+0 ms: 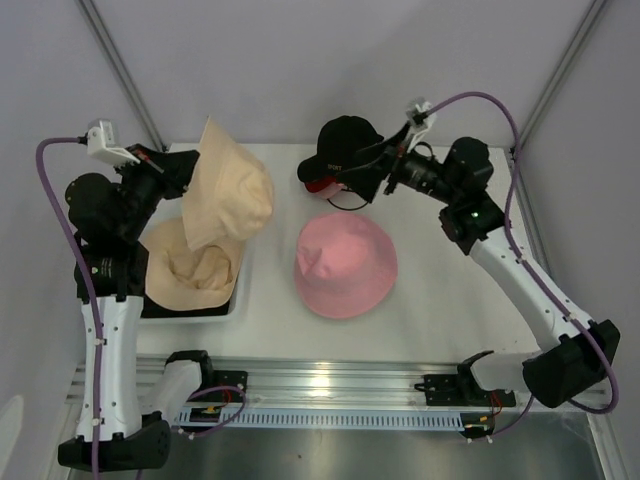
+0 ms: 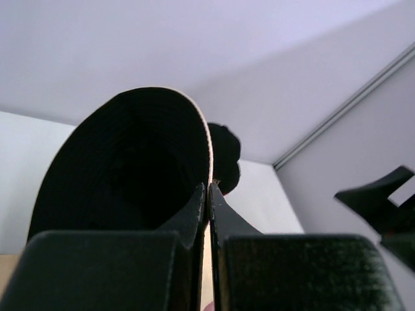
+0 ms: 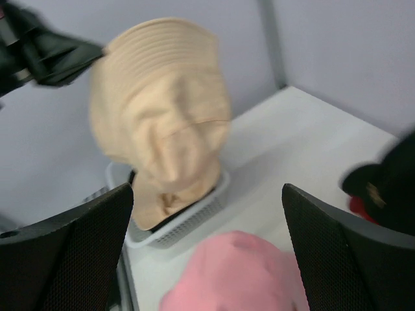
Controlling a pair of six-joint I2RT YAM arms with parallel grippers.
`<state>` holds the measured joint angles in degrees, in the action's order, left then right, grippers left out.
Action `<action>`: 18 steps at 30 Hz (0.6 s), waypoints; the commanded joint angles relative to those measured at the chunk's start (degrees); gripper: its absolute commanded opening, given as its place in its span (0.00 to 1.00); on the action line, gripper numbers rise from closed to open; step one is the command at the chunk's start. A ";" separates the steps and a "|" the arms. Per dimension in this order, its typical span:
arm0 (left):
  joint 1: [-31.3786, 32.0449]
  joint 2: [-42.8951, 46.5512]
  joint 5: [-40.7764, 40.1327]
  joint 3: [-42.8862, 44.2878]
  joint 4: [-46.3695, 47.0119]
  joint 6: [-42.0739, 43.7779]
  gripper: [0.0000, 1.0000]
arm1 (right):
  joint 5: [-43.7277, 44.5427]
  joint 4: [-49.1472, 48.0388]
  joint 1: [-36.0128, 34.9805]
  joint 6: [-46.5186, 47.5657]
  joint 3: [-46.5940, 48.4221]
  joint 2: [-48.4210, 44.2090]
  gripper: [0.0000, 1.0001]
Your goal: Stack the hats
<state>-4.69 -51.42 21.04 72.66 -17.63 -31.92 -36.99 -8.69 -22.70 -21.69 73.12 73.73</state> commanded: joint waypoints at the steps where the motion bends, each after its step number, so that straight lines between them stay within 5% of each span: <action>1: -0.59 -0.26 -3.03 0.46 8.91 -11.04 0.01 | -3.00 -0.55 -7.26 7.98 6.76 3.68 0.99; 9: -0.41 -3.07 -5.30 5.65 13.23 -19.66 0.01 | -4.85 -4.67 -14.20 0.60 13.44 15.46 1.00; 18: -0.32 -3.16 -7.24 3.19 14.64 -22.66 0.01 | 10.26 -2.66 -23.00 -0.11 20.38 25.75 0.99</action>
<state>-4.69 -55.13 14.90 75.44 -7.35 -52.01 -33.65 -10.59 -43.38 -22.94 88.16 98.08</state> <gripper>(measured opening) 0.010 0.993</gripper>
